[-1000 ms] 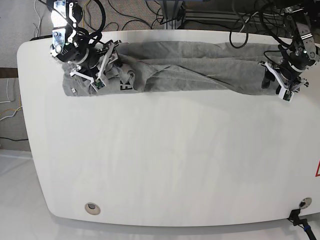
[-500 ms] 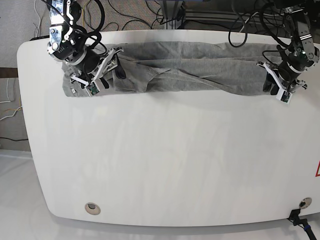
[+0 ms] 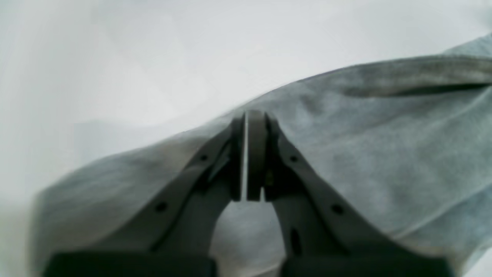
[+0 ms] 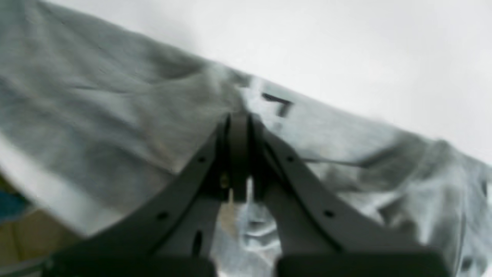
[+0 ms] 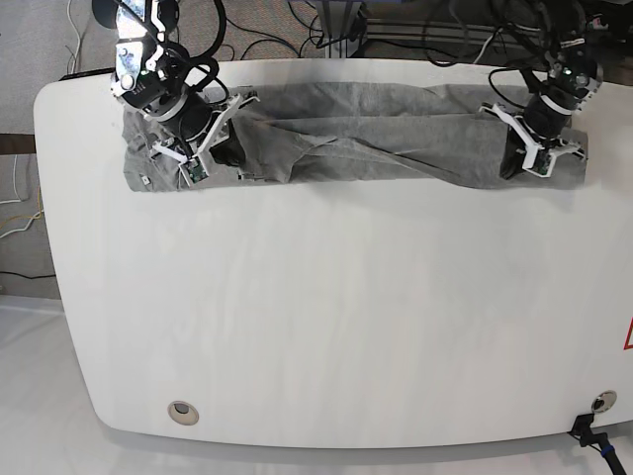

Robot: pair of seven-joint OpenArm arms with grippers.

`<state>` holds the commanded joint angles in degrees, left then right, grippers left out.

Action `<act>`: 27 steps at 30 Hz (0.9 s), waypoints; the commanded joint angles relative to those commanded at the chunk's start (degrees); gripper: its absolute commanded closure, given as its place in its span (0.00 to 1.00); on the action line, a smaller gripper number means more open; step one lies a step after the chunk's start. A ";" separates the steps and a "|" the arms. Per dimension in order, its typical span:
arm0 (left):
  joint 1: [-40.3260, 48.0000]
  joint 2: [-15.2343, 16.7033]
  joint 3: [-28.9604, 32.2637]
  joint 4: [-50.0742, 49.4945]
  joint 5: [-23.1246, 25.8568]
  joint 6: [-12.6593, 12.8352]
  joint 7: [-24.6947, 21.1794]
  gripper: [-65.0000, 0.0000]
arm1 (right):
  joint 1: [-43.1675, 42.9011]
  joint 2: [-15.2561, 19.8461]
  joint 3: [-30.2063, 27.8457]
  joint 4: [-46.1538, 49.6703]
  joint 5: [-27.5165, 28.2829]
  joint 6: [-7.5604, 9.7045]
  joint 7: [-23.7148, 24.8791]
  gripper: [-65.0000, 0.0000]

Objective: Fold the T-shirt properly
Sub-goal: 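Pinch the folded strip with both grippers and pull it flat toward the arms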

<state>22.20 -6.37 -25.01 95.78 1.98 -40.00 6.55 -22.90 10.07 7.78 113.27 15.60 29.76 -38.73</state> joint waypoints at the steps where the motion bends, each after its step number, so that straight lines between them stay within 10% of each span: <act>1: -0.18 0.79 0.09 -0.97 1.05 0.00 -0.79 1.00 | -0.53 -0.26 -0.09 -0.35 -1.41 0.00 1.05 1.00; 27: -6.86 -2.29 0.18 -16.70 1.58 0.00 -1.32 1.00 | 4.04 1.93 -1.32 -32.53 -2.64 -0.44 17.32 1.00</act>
<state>15.34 -8.66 -24.84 79.08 3.56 -40.00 5.23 -18.86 12.00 6.46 80.75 12.97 29.32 -21.41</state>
